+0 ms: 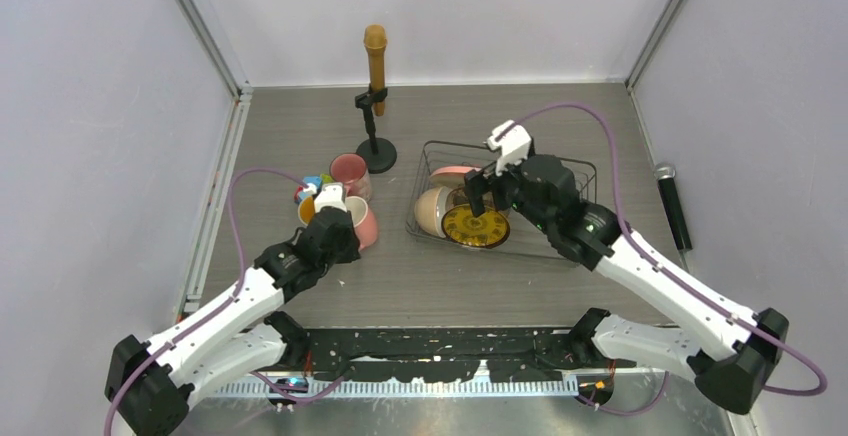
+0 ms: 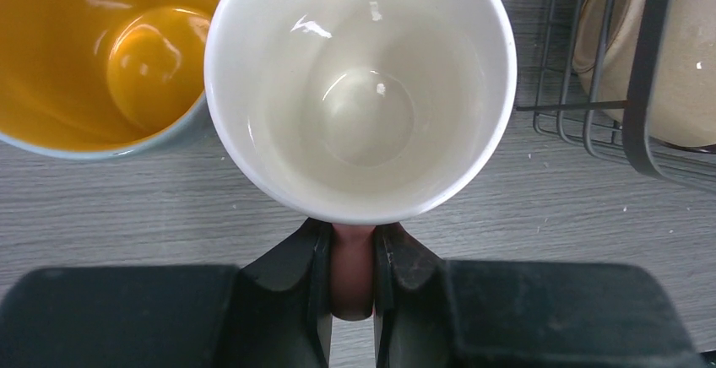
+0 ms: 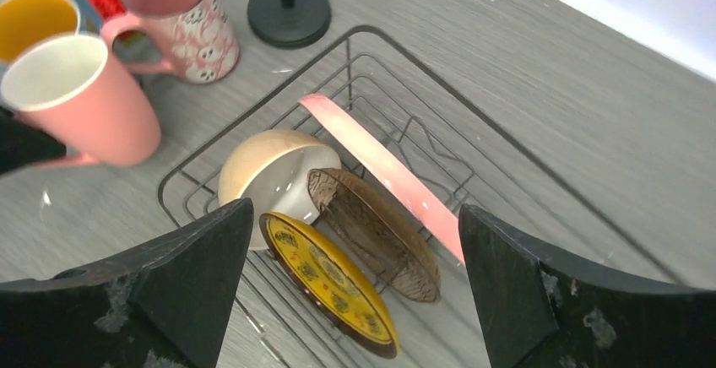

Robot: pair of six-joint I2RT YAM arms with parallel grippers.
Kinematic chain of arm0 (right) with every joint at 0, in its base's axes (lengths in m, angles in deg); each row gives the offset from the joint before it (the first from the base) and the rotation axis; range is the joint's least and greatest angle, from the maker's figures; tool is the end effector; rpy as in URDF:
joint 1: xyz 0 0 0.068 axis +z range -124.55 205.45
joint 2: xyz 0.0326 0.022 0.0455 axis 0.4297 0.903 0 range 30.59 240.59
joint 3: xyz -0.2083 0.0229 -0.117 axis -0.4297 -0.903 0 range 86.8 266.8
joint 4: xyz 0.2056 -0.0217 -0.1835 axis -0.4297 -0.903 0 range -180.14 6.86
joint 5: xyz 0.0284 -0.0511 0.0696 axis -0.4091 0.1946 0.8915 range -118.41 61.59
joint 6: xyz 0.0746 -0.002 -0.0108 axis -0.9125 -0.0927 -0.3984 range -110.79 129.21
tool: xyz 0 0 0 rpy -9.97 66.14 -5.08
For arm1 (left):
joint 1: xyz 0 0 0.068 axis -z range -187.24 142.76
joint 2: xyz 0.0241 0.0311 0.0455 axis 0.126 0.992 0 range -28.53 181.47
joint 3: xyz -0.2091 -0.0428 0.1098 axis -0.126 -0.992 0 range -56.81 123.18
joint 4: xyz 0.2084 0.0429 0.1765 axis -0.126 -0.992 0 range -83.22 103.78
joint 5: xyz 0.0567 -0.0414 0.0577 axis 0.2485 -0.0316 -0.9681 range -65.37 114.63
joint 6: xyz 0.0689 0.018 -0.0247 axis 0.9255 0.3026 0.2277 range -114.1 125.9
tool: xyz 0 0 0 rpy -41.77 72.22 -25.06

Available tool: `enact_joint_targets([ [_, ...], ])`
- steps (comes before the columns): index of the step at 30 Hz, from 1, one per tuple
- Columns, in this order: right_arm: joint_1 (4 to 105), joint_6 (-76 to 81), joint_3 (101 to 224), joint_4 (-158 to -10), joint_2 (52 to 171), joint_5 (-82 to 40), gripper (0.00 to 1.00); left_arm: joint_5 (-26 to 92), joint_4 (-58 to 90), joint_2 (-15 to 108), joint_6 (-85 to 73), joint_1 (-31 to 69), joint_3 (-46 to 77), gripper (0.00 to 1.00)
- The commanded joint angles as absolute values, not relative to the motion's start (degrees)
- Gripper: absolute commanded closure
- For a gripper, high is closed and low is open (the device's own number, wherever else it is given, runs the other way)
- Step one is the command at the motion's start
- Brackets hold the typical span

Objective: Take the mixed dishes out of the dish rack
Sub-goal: Place the cup at the center of the board.

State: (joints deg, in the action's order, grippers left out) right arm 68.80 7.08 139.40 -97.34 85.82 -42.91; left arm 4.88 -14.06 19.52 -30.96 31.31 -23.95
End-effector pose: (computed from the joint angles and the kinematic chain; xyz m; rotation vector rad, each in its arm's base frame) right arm 0.2161 0.1819 0.3111 -0.4899 1.8013 0.3153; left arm 0.1945 -0.1275 0.1828 -0.1389 2.2807 -0.2917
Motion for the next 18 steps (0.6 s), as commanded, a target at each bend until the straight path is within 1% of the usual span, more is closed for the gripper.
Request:
enact_joint_targets([
  [1,66.6,21.7,149.9,-106.3,93.6,-33.1,0.02,0.2,-5.5,20.6,-30.3,31.7,-23.6,1.0],
  [3,63.4,23.1,154.1,-111.1,97.0,-25.5,0.04,-0.3,-5.0,21.7,-30.0,32.2,-23.7,1.0],
  [4,62.1,23.9,155.5,-114.9,97.9,-19.2,0.06,-0.7,-4.9,22.2,-29.8,32.4,-23.7,1.0],
  [6,59.1,26.7,158.7,-119.7,100.2,-12.2,0.08,-1.3,-4.5,23.0,-29.8,32.7,-24.0,1.0],
  [8,56.3,29.1,160.4,-122.8,102.1,-9.2,0.09,-1.8,-3.9,23.6,-29.8,32.9,-24.5,1.0],
  [12,54.3,36.7,161.9,-128.4,104.0,-4.8,0.08,-2.3,-3.1,24.0,-30.5,33.5,-25.7,1.0],
  [14,53.9,40.0,162.1,-129.4,104.9,-4.7,0.08,-2.9,-2.8,24.2,-31.1,33.7,-26.3,1.0],
  [18,52.2,40.7,163.5,-129.3,107.3,-6.1,0.09,-3.9,-2.5,24.7,-32.1,34.1,-27.5,1.0],
])
